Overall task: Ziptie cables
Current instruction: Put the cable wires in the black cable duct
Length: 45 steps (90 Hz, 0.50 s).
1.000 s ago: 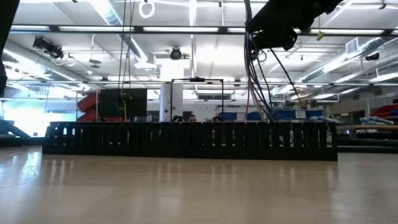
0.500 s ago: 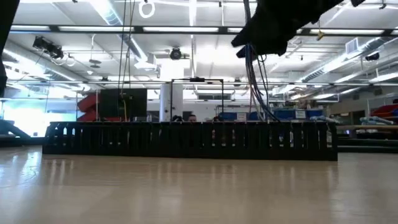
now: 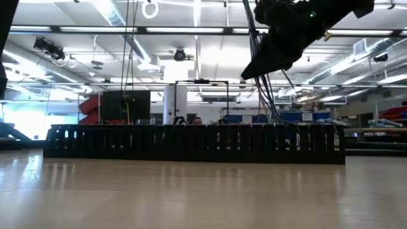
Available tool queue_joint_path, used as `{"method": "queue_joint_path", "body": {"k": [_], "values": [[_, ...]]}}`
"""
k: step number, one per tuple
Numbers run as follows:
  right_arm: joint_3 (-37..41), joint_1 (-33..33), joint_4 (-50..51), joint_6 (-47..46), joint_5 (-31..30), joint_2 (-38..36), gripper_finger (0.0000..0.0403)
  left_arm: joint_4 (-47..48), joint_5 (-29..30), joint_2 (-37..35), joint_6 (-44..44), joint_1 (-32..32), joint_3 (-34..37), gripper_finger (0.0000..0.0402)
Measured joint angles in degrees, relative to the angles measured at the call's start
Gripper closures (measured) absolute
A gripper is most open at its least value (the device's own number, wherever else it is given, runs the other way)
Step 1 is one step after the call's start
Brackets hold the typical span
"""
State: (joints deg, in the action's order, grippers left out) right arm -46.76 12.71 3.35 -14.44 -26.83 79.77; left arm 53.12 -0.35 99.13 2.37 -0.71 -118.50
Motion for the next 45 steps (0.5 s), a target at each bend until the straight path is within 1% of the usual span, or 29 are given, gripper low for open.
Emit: {"method": "queue_joint_path", "body": {"k": [15, 26, 39, 45], "values": [[-0.1, 0.5, 5.3, -2.6, 1.9, -2.4, 0.0400, 4.4, 5.5, -1.6, -1.5, -2.2, 0.0, 0.0401], [-1.4, 1.6, 7.0, -4.2, 4.9, -3.1, 0.0401, 7.5, 7.5, -2.2, -0.8, -4.0, 0.8, 0.0401], [-5.1, 3.4, 8.7, -5.5, 6.1, -1.7, 0.0402, 10.1, 9.8, -2.3, -0.2, -6.9, 6.0, 0.0401], [-7.5, 4.6, 12.0, -6.5, 6.1, -0.5, 0.0402, 11.7, 11.3, -2.6, 0.8, -7.8, 9.5, 0.0401]]}}
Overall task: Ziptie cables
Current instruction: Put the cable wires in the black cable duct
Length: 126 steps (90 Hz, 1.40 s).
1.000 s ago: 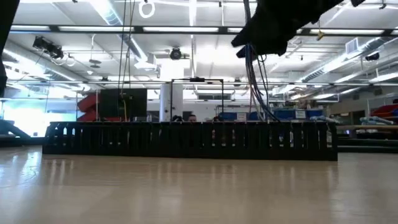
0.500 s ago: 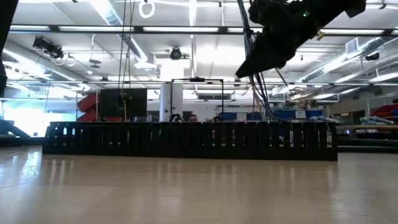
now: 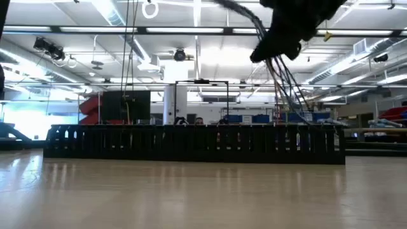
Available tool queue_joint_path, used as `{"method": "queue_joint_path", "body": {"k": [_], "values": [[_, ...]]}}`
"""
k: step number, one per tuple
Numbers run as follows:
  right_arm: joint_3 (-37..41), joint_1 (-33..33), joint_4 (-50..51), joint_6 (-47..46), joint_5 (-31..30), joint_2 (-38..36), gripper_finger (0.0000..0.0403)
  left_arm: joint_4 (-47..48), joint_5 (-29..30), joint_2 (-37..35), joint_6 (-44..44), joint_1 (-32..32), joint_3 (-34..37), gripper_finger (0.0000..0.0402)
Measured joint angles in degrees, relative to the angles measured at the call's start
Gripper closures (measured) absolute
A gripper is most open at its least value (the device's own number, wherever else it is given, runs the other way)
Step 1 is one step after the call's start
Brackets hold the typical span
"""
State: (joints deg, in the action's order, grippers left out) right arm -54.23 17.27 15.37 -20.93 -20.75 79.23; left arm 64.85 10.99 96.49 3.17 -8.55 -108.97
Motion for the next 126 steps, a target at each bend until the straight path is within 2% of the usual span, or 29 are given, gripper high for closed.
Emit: {"method": "queue_joint_path", "body": {"k": [14, 39, 48, 59, 85, 93, 126], "values": [[-9.6, 1.4, 10.6, -0.9, 0.6, 6.5, 0.0402, -3.4, 1.4, -5.4, 1.8, -1.9, 9.7, 0.0401], [-31.0, -0.3, 28.8, 3.1, 8.6, 25.5, 0.0402, -13.6, 1.1, -17.7, 7.6, -7.2, 34.8, 0.0401], [-37.1, -1.0, 32.9, 4.3, 12.4, 30.6, 0.0402, -15.1, 1.2, -20.3, 9.1, -8.6, 43.5, 0.0401], [-43.9, -1.9, 36.4, 5.0, 15.4, 35.2, 0.0403, -17.7, 1.4, -22.7, 9.3, -10.0, 50.9, 0.0401], [-55.4, -3.5, 41.5, 7.1, 21.5, 44.4, 0.0402, -27.0, 2.4, -23.8, 7.6, -12.6, 61.5, 0.0401], [-57.4, -3.8, 44.0, 7.7, 21.6, 46.9, 0.0402, -30.8, 2.4, -23.8, 6.0, -13.0, 63.8, 0.0401], [-58.3, -5.8, 44.7, 7.7, 23.8, 46.9, 0.0402, -31.5, 2.9, -23.7, 1.4, -12.8, 68.1, 0.0401]]}}
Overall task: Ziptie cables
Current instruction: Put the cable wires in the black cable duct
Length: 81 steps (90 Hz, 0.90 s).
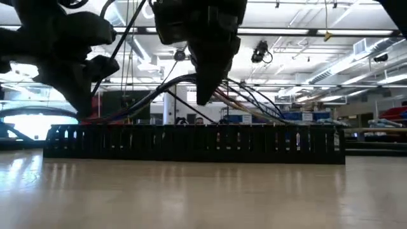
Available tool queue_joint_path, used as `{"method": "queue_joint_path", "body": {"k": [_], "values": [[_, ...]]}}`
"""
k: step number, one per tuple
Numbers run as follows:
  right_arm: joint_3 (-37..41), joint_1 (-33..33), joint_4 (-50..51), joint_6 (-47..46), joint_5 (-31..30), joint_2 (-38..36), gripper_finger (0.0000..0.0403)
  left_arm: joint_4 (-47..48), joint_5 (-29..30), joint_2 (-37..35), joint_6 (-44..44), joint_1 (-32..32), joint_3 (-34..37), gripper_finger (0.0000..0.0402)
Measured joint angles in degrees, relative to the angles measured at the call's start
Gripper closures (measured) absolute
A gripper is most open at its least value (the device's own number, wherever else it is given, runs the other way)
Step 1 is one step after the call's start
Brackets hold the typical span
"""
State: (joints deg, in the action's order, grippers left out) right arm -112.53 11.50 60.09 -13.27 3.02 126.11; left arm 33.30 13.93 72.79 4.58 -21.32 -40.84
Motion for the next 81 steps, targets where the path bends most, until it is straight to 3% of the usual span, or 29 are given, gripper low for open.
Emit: {"method": "queue_joint_path", "body": {"k": [47, 81], "values": [[0.0, 1.2, -0.4, -1.7, 0.2, 0.0, 0.0402, -3.6, 0.2, 3.1, -7.1, 1.4, 0.1, 0.0401], [0.0, 1.6, -0.8, -2.6, 0.7, 0.0, 0.0402, -9.9, -1.1, 3.5, -7.5, 1.5, 4.8, 0.0402]]}}
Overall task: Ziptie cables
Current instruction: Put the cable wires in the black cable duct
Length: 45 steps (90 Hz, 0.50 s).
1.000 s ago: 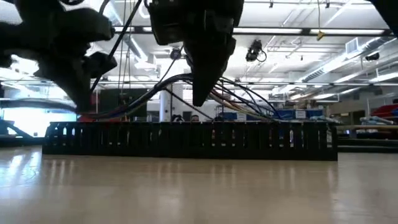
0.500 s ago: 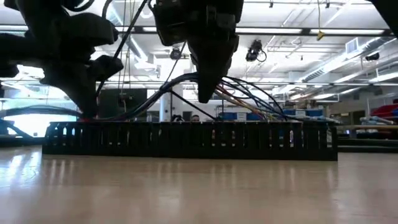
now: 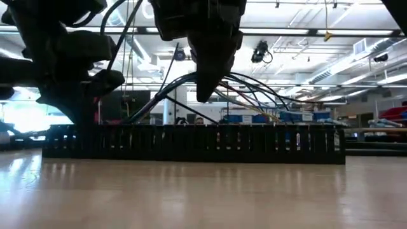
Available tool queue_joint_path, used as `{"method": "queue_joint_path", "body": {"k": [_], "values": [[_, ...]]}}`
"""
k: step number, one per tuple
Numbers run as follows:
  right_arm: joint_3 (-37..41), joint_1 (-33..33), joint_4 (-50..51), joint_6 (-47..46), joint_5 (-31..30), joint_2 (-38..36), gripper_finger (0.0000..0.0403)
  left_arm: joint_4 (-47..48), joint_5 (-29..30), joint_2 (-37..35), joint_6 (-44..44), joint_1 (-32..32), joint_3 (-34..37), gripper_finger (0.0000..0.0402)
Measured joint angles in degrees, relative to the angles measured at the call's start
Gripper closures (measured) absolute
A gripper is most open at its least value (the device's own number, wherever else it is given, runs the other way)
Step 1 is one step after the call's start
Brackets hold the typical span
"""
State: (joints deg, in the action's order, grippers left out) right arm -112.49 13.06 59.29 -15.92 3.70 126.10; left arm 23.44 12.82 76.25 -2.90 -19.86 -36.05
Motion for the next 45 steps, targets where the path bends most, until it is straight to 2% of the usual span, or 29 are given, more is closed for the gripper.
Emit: {"method": "queue_joint_path", "body": {"k": [20, 45], "values": [[0.0, 0.0, 0.1, -0.5, 0.6, 0.0, 0.0403, -1.7, 0.1, 0.0, 0.1, 0.0, -0.4, 0.0388], [0.0, 0.0, 3.7, -0.8, 0.5, 0.0, 0.0403, -0.5, 0.2, 0.0, 1.7, 0.0, -2.8, 0.0317]]}}
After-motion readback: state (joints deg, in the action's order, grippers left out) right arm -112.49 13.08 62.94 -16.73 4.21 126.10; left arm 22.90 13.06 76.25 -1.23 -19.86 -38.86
